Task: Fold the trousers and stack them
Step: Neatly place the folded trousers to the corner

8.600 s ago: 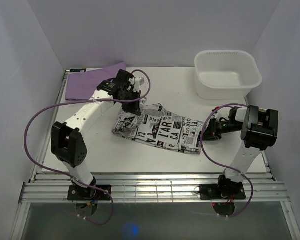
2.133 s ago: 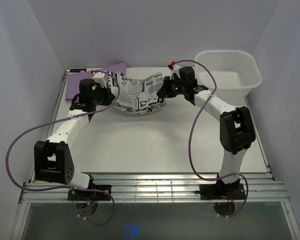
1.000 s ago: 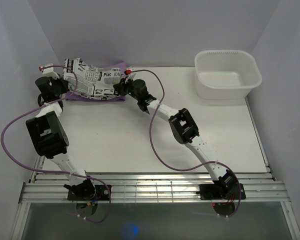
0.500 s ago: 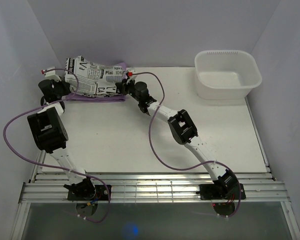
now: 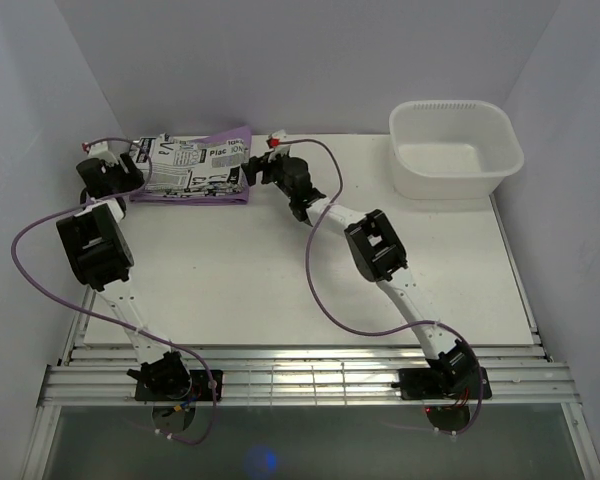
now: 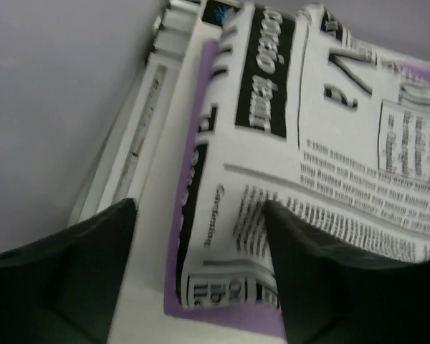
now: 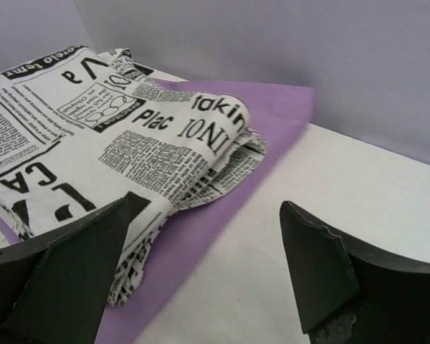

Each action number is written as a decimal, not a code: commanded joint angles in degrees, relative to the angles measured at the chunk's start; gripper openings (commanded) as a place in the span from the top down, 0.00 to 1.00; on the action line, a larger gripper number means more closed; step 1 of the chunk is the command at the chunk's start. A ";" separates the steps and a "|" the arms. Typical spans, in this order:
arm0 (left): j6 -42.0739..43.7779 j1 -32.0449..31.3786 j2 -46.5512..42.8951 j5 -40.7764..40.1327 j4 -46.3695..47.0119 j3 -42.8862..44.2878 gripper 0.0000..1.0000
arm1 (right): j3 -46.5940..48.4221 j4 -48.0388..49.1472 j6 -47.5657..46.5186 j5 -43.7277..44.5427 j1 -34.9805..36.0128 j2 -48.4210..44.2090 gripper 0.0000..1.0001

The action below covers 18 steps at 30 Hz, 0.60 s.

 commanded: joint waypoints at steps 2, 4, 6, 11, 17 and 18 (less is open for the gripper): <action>1.83 1.11 -0.52 -1.89 -12.92 13.29 0.02 | -9.39 2.62 -5.31 -2.42 -3.38 -19.90 0.10; 2.10 1.28 0.36 -1.70 -19.26 19.28 0.02 | -14.21 -0.96 -7.34 -4.63 -4.35 -26.93 0.10; 2.02 1.90 1.67 -3.54 -29.46 25.00 0.02 | -17.12 -4.75 -10.31 -6.21 -5.92 -31.52 0.10; 6.21 3.04 -3.40 -3.21 -44.31 31.10 0.02 | -23.02 -25.26 -13.06 -12.79 -10.23 -46.28 0.10; 18.35 2.96 -16.39 12.07 -61.53 23.03 0.02 | -27.32 -57.00 -15.87 -23.16 -19.02 -59.75 0.10; 18.80 2.35 -18.43 13.57 -62.70 21.18 0.02 | -30.73 -59.67 -16.31 -24.23 -21.81 -61.50 0.10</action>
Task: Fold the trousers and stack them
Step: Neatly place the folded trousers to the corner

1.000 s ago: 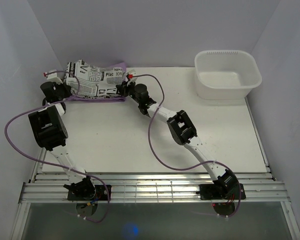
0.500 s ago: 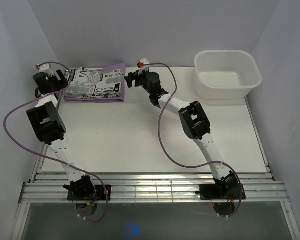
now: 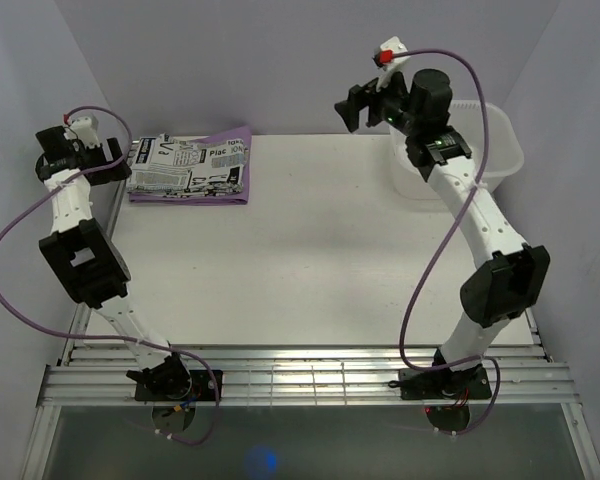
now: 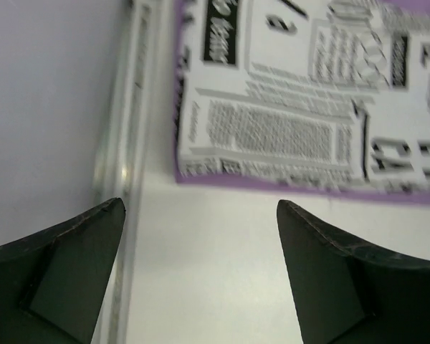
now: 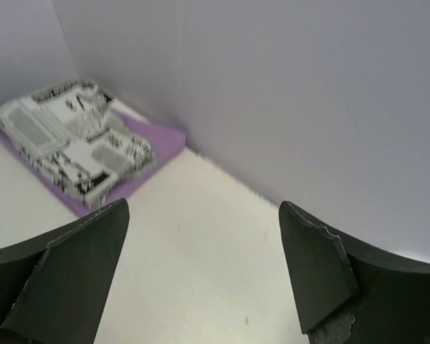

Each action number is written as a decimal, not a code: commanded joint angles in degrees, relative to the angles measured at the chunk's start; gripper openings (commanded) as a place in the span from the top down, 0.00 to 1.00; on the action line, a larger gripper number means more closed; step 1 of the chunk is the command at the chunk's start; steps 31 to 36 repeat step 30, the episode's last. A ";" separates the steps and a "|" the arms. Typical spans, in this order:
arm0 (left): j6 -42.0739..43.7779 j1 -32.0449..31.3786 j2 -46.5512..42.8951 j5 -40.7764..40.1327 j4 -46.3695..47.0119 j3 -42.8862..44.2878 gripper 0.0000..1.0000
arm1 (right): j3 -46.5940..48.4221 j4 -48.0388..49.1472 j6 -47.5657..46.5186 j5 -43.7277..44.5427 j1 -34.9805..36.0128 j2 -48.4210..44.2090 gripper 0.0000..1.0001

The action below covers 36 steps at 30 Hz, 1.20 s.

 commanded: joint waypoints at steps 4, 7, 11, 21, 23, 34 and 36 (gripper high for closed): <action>8.84 -6.95 -18.65 9.52 -16.35 -13.91 0.02 | -17.92 -32.19 -4.17 -14.99 -12.49 -11.88 0.10; 7.01 -14.15 -25.59 10.92 -12.95 -24.63 0.02 | -34.50 -32.91 -4.87 -20.81 -16.99 -20.48 0.10; 0.34 -26.37 -28.77 6.63 -7.40 -34.31 0.02 | -50.54 -27.73 -4.43 -15.74 -17.52 -27.64 0.10; -7.32 -31.22 -28.33 6.36 0.78 -49.35 0.02 | -64.38 -22.37 -5.49 -12.72 -18.22 -34.14 0.10; -7.32 -31.22 -29.73 6.88 2.01 -50.49 0.02 | -64.47 -22.02 -4.96 -13.25 -18.22 -34.76 0.10; -5.74 -31.22 -32.81 8.82 1.58 -50.06 0.02 | -64.56 -22.37 -5.05 -13.87 -18.31 -35.20 0.10; -5.74 -31.22 -32.81 8.82 1.58 -50.06 0.02 | -64.56 -22.37 -5.05 -13.87 -18.31 -35.20 0.10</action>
